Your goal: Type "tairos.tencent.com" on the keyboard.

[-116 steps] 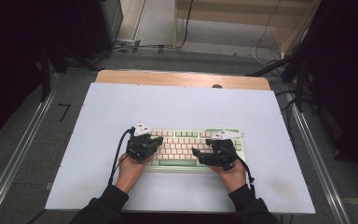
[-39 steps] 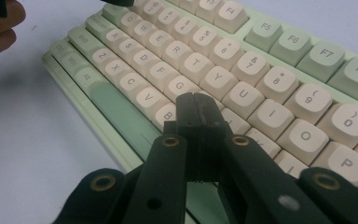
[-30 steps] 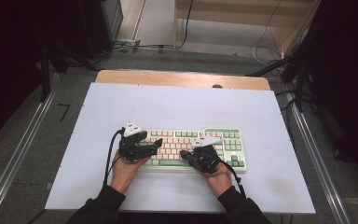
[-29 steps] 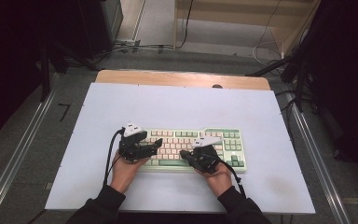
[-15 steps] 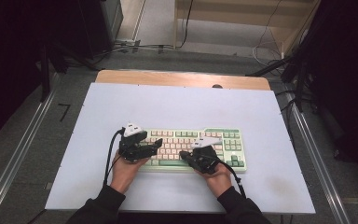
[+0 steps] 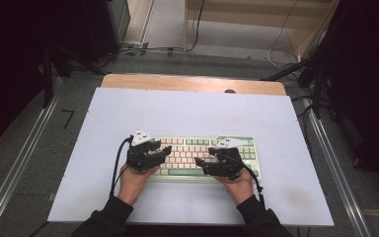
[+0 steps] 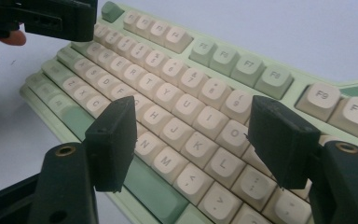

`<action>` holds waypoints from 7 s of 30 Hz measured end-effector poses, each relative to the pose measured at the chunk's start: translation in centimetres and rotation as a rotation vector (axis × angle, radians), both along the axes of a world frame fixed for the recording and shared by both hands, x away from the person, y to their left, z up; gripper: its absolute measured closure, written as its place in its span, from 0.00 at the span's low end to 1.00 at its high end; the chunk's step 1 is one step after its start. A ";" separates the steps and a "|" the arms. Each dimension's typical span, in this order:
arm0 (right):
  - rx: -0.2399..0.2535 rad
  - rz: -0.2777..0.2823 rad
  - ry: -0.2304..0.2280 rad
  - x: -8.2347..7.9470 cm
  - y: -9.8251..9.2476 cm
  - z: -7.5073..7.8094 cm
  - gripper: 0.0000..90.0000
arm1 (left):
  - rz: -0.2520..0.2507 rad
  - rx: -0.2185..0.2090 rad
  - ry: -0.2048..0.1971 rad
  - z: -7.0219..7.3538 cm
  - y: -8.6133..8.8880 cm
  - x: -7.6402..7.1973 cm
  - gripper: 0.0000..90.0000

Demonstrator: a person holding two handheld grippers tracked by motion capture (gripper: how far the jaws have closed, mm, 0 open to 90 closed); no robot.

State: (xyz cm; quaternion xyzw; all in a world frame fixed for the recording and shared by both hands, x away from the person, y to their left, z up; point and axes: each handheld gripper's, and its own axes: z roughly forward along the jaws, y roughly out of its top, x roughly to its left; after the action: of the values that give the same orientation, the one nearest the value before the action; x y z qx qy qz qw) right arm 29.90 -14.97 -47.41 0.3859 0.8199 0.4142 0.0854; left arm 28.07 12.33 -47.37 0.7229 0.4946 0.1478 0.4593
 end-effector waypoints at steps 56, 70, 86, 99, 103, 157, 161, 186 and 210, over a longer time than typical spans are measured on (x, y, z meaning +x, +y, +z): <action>-0.012 -0.033 0.001 0.1 -0.7 -0.2 0.36 | -0.151 0.036 0.094 -1.6 -4.3 2.3 1.00; -0.021 -0.037 0.001 0.2 -0.9 -0.2 0.36 | -0.154 0.015 0.091 -1.4 -4.1 2.1 1.00; -0.020 -0.039 -0.004 0.1 -0.9 -0.2 0.36 | -0.147 -0.018 0.072 -0.7 -3.7 1.8 1.00; -0.020 -0.040 -0.005 0.1 -0.9 -0.2 0.36 | -0.135 -0.032 0.058 -0.3 -3.3 1.5 0.94; -0.020 -0.039 -0.006 0.1 -0.9 -0.1 0.36 | -0.121 -0.036 0.051 -0.1 -3.0 1.3 0.86; -0.077 -0.016 0.038 -1.2 -2.1 -0.9 0.97 | 0.068 -0.003 -0.021 0.0 0.7 0.1 0.36; -0.078 -0.014 0.036 -1.3 -2.0 -1.0 0.97 | 0.067 0.001 -0.019 -0.1 0.7 0.1 0.36; 0.035 -0.089 -0.010 -0.2 -3.2 0.3 0.33 | 0.037 0.005 -0.017 -0.2 0.4 -0.4 0.43; 0.026 -0.096 -0.012 0.3 -2.9 0.2 0.34 | -0.176 0.027 0.093 -1.1 -1.8 -0.6 1.00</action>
State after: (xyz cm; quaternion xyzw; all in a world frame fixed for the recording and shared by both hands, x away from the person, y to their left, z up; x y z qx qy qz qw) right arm 30.16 -17.90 -47.21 0.4233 0.7945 0.4226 0.1049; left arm 27.51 10.54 -48.49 0.7758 0.4477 0.0800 0.4374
